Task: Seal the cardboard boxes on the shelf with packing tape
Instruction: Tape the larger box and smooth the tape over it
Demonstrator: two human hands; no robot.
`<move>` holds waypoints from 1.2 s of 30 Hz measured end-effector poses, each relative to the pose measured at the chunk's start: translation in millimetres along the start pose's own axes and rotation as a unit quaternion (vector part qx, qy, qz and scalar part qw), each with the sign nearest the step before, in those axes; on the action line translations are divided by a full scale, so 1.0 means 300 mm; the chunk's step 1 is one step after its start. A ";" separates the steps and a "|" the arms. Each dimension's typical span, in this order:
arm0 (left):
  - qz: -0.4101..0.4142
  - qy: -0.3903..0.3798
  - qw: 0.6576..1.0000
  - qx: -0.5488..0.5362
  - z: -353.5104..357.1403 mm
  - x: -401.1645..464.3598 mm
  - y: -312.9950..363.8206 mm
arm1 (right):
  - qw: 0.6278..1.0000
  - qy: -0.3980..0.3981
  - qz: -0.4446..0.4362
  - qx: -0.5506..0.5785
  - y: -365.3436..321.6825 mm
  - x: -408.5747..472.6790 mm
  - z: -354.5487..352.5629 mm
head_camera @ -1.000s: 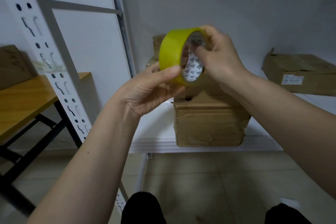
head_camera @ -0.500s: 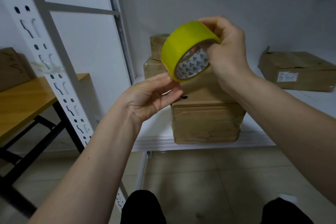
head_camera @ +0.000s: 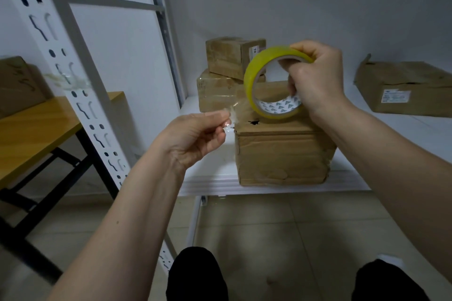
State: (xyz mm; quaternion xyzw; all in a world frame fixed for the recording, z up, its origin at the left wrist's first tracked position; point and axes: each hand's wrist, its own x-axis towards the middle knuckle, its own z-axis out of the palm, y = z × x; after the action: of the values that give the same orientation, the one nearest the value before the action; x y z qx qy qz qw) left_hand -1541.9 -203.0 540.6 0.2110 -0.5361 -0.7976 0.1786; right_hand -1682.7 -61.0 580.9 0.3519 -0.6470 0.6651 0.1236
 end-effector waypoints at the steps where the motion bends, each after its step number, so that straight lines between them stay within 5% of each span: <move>1: -0.001 0.007 1.000 -0.005 0.004 0.003 -0.013 | 1.000 -0.004 0.010 -0.002 0.003 0.000 0.005; 18: 0.128 0.116 0.981 0.090 0.021 0.032 -0.118 | 0.996 -0.069 0.024 -0.048 0.001 -0.020 0.048; 28: 0.102 0.128 0.985 0.059 0.046 0.048 -0.222 | 0.992 -0.096 -0.002 -0.087 0.001 -0.023 0.061; 36: 0.138 0.185 0.961 0.155 0.081 0.040 -0.266 | 0.994 -0.090 0.015 -0.055 0.035 -0.049 0.051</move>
State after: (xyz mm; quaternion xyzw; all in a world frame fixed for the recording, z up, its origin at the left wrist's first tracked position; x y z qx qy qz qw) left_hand -1569.5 -161.3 472.9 0.3037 -0.6349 -0.6194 0.3478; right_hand -1673.9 -72.5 562.2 0.3932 -0.6964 0.5958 0.0739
